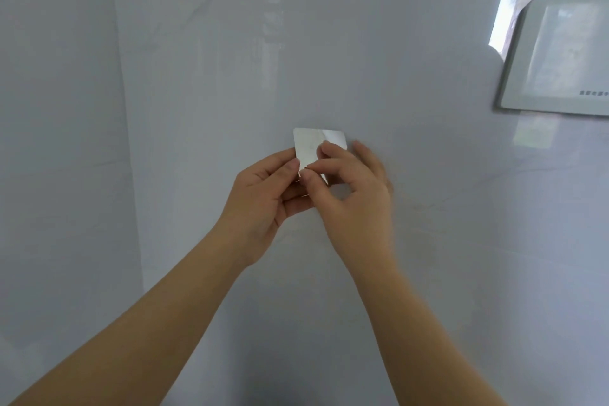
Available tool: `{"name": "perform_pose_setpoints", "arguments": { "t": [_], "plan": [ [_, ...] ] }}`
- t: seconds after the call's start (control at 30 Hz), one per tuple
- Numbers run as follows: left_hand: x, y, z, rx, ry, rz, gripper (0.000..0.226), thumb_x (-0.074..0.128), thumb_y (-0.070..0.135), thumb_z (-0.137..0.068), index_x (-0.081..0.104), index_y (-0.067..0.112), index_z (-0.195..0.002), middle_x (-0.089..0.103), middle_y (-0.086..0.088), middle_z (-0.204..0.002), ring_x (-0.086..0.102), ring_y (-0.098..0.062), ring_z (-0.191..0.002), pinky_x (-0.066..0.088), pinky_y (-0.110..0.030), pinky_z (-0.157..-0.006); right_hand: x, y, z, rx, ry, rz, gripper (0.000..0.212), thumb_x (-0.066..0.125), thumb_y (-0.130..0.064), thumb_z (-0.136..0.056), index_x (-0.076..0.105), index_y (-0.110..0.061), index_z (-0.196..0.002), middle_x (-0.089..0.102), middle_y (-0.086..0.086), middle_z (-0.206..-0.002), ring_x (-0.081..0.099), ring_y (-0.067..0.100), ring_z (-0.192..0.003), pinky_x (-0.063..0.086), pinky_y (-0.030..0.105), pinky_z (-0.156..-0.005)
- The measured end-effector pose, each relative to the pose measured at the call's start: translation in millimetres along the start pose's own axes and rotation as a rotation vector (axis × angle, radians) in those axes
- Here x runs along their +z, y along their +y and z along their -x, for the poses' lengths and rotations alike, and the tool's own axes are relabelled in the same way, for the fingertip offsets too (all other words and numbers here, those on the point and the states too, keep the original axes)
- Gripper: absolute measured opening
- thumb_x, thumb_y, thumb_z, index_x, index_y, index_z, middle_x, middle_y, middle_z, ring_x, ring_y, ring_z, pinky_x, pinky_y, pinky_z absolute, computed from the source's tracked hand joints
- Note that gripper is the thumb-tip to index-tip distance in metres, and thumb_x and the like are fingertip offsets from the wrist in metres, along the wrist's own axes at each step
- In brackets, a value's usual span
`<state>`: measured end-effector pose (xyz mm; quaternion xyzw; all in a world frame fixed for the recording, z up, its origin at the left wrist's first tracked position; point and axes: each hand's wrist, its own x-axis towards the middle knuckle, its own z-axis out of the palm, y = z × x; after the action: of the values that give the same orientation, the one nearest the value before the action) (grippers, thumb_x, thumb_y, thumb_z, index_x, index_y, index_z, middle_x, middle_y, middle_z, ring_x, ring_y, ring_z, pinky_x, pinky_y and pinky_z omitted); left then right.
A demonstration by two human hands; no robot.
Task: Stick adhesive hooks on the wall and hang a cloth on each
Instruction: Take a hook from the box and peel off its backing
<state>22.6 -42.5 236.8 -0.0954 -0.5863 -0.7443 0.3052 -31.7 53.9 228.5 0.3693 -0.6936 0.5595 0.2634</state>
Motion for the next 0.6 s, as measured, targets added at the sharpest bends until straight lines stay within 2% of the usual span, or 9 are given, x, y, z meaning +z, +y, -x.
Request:
{"name": "perform_pose_setpoints", "arguments": {
  "t": [0.07, 0.17, 0.27, 0.37, 0.47, 0.53, 0.6],
  "plan": [
    [0.3, 0.5, -0.7, -0.004, 0.004, 0.012, 0.029, 0.037, 0.007, -0.098, 0.065, 0.011, -0.105, 0.074, -0.003, -0.093, 0.071, -0.016, -0.082, 0.058, -0.026, -0.07, 4.5, 3.2, -0.8, -0.152, 0.104, 0.112, 0.016, 0.062, -0.034, -0.081, 0.072, -0.022, -0.081, 0.068, -0.012, -0.111, 0.039, 0.004, -0.125, 0.019, 0.019, -0.103],
    [-0.2, 0.4, -1.0, -0.006, 0.016, 0.016, 0.029, 0.038, 0.007, -0.098, 0.065, 0.01, -0.104, 0.074, -0.004, -0.092, 0.07, -0.015, -0.082, 0.057, -0.024, -0.068, 10.7, 11.7, -3.1, -0.405, 0.228, 0.286, 0.024, 0.054, -0.03, -0.082, 0.074, -0.016, -0.078, 0.074, -0.003, -0.096, 0.064, 0.019, -0.103, 0.033, 0.025, -0.092],
    [-1.0, 0.6, -0.6, -0.008, 0.009, 0.013, 0.028, 0.039, 0.006, -0.097, 0.066, 0.01, -0.103, 0.074, -0.002, -0.09, 0.07, -0.012, -0.079, 0.056, -0.022, -0.066, 11.7, 13.8, -2.3, -0.514, 0.243, 0.358, 0.023, 0.053, -0.021, -0.084, 0.073, -0.011, -0.077, 0.075, 0.001, -0.093, 0.069, 0.021, -0.094, 0.04, 0.028, -0.087],
    [-2.4, 0.9, 0.6, -0.007, -0.014, 0.017, 0.027, 0.041, 0.005, -0.095, 0.066, 0.009, -0.101, 0.074, -0.001, -0.085, 0.069, -0.01, -0.074, 0.056, -0.022, -0.064, 12.4, 13.4, -1.3, -0.484, 0.208, 0.332, 0.024, 0.05, -0.019, -0.086, 0.071, -0.009, -0.078, 0.074, 0.002, -0.093, 0.069, 0.022, -0.093, 0.041, 0.028, -0.085],
    [-3.2, 0.7, 1.8, 0.012, -0.037, -0.01, 0.026, 0.042, 0.003, -0.094, 0.066, 0.01, -0.103, 0.074, -0.002, -0.09, 0.071, -0.013, -0.08, 0.056, -0.022, -0.067, 12.2, 10.5, -1.2, -0.369, 0.165, 0.241, 0.028, 0.046, -0.022, -0.087, 0.07, -0.008, -0.083, 0.073, 0.001, -0.094, 0.064, 0.015, -0.093, 0.047, 0.027, -0.081],
    [-3.3, 0.9, 2.5, 0.017, -0.038, -0.016, 0.026, 0.043, 0.003, -0.093, 0.066, 0.011, -0.103, 0.074, -0.002, -0.089, 0.071, -0.014, -0.081, 0.056, -0.023, -0.068, 11.5, 7.4, -1.3, -0.297, 0.143, 0.169, 0.026, 0.048, -0.022, -0.088, 0.07, -0.007, -0.087, 0.072, 0.003, -0.093, 0.054, 0.008, -0.092, 0.043, 0.023, -0.078],
    [-3.3, 1.0, 2.8, 0.015, -0.034, -0.018, 0.026, 0.044, 0.003, -0.093, 0.066, 0.011, -0.103, 0.074, -0.003, -0.09, 0.071, -0.015, -0.082, 0.056, -0.024, -0.07, 10.4, 4.7, -1.9, -0.248, 0.12, 0.121, 0.021, 0.052, -0.017, -0.087, 0.07, -0.006, -0.089, 0.072, 0.004, -0.092, 0.049, 0.009, -0.092, 0.039, 0.022, -0.077]
  ]
}}
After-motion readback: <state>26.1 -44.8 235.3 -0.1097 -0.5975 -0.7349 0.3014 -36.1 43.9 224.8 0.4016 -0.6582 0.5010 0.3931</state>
